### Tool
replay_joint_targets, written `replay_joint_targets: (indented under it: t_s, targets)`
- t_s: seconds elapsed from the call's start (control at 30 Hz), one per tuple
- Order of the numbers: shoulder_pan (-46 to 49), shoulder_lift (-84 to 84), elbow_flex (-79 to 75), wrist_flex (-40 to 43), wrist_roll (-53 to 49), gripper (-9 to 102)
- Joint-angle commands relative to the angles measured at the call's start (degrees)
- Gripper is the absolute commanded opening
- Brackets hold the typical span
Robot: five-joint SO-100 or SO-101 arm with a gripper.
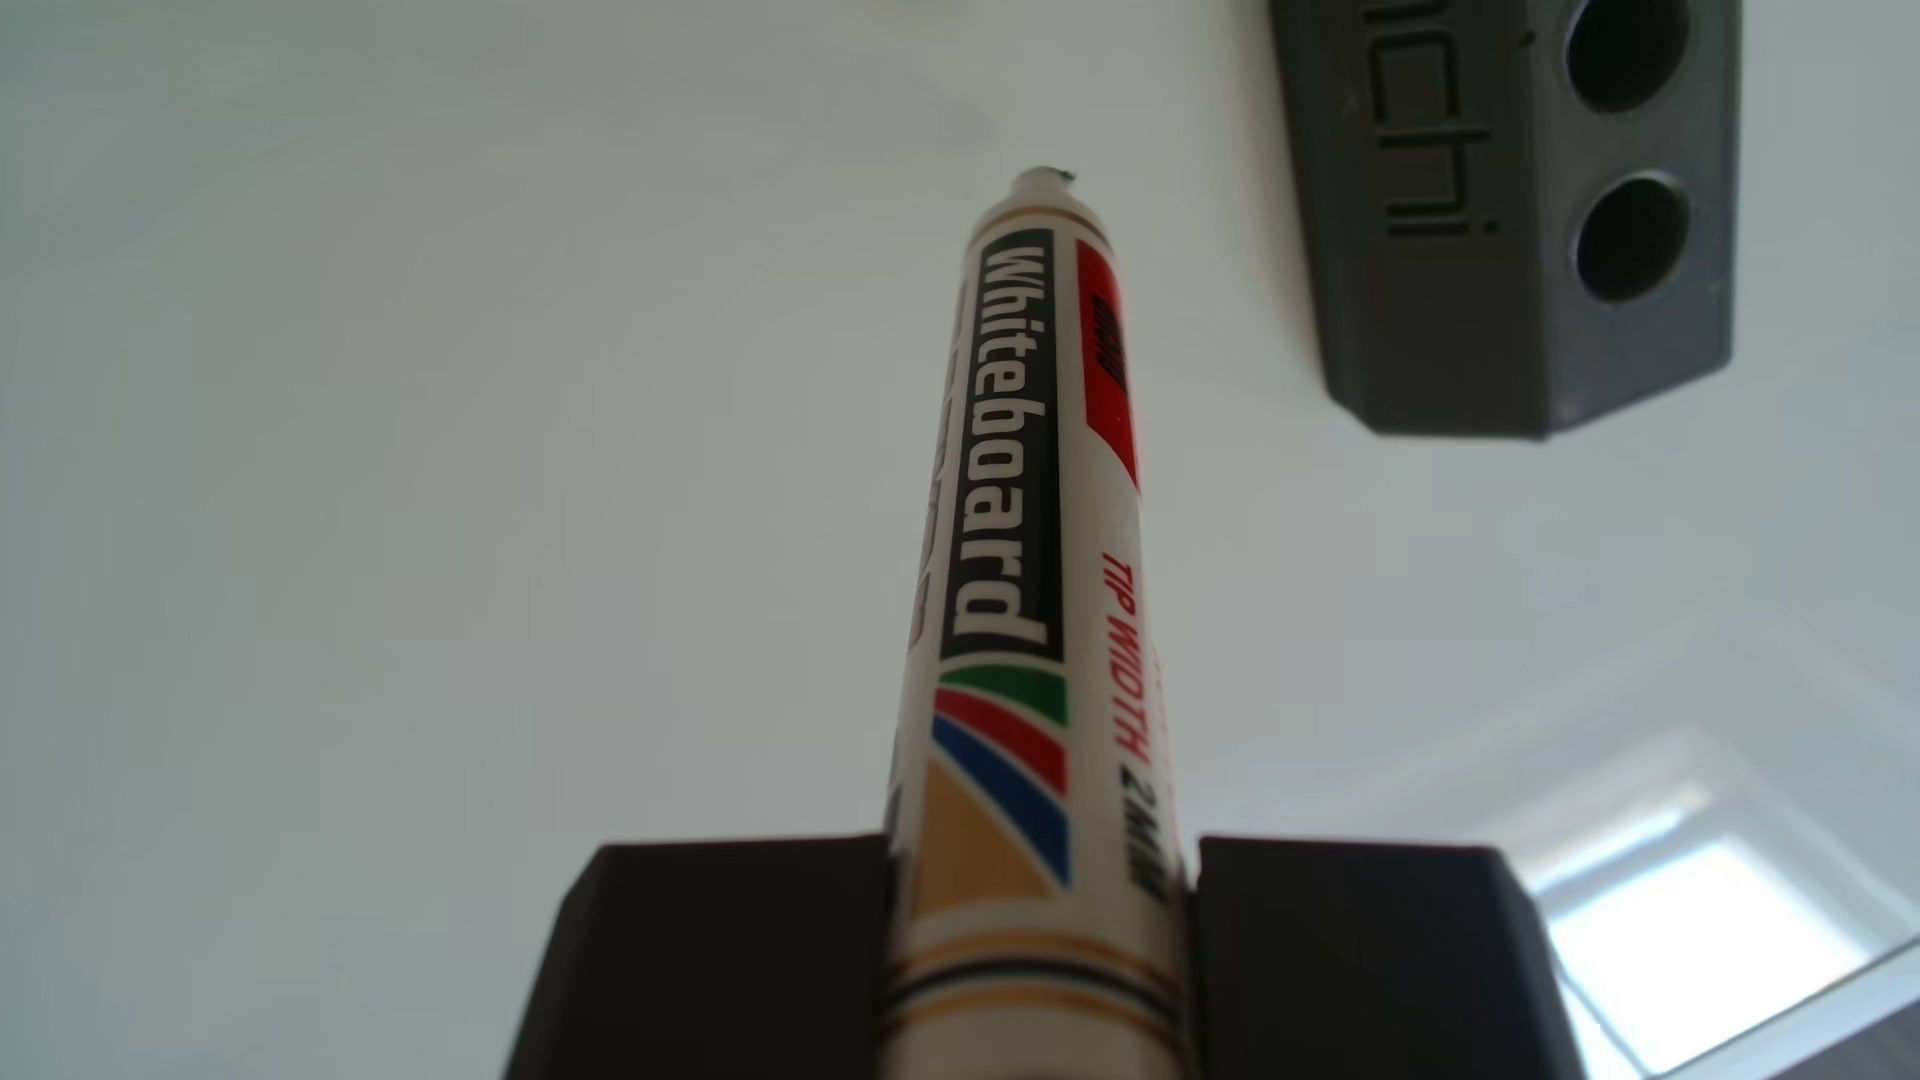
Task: Draw a face
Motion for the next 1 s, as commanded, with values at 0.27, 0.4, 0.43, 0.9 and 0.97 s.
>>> replay_joint_targets:
  t_s: [0.27, 0.4, 0.43, 0.9, 0.97]
  targets:
    - [0.2, -0.2, -0.2, -0.5, 0.2, -1]
    - [0.6, -0.3, 0.0, -0.4, -0.1, -1]
    - [0.6, -0.3, 0.5, -0.5, -0.1, -1]
    - [0.7, 0.5, 3.3, 0.5, -0.1, -1]
    - [0.7, 0.6, 3.3, 1.8, -0.1, -1]
